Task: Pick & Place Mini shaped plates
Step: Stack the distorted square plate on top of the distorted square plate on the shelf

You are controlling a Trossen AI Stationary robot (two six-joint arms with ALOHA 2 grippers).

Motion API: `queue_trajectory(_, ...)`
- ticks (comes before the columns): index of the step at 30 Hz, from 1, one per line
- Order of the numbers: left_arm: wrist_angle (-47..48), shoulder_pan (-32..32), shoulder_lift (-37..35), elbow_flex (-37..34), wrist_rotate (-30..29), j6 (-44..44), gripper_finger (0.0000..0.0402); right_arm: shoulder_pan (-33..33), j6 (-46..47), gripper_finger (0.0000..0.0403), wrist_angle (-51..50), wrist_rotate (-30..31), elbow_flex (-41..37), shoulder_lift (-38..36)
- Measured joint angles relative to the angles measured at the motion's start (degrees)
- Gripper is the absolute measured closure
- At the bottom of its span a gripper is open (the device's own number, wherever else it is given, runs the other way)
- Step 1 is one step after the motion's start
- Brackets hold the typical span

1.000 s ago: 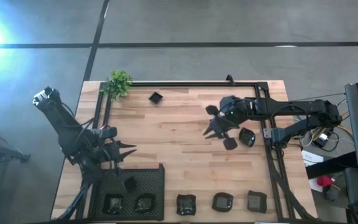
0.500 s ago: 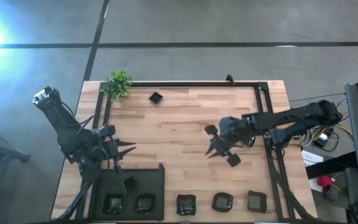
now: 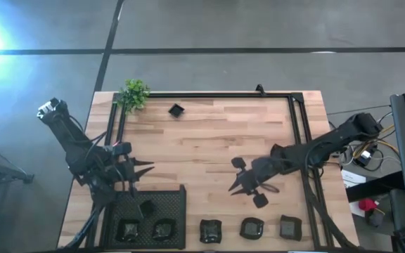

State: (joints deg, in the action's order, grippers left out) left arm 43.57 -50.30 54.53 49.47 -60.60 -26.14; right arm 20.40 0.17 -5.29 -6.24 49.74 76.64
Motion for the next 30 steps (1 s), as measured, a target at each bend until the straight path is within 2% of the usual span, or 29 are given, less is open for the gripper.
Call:
queue_trajectory(10,-0.2,0.0,1.2,0.0,0.8,2.3,0.0344,3.4,3.3,0.0335,1.5,1.8,4.6,13.2)
queue_trajectory(16,-0.4,0.0,1.3,0.0,1.2,2.4,0.0344,5.0,2.5,0.0335,1.9,-1.2,10.1,21.2)
queue_trajectory(23,-0.3,0.0,1.3,0.0,1.8,2.4,0.0344,5.5,2.9,0.0335,1.9,-1.8,14.7,30.0)
queue_trajectory(30,-0.3,0.0,1.3,0.0,3.1,2.4,0.0344,5.5,5.5,0.0335,1.9,-3.3,18.6,34.7)
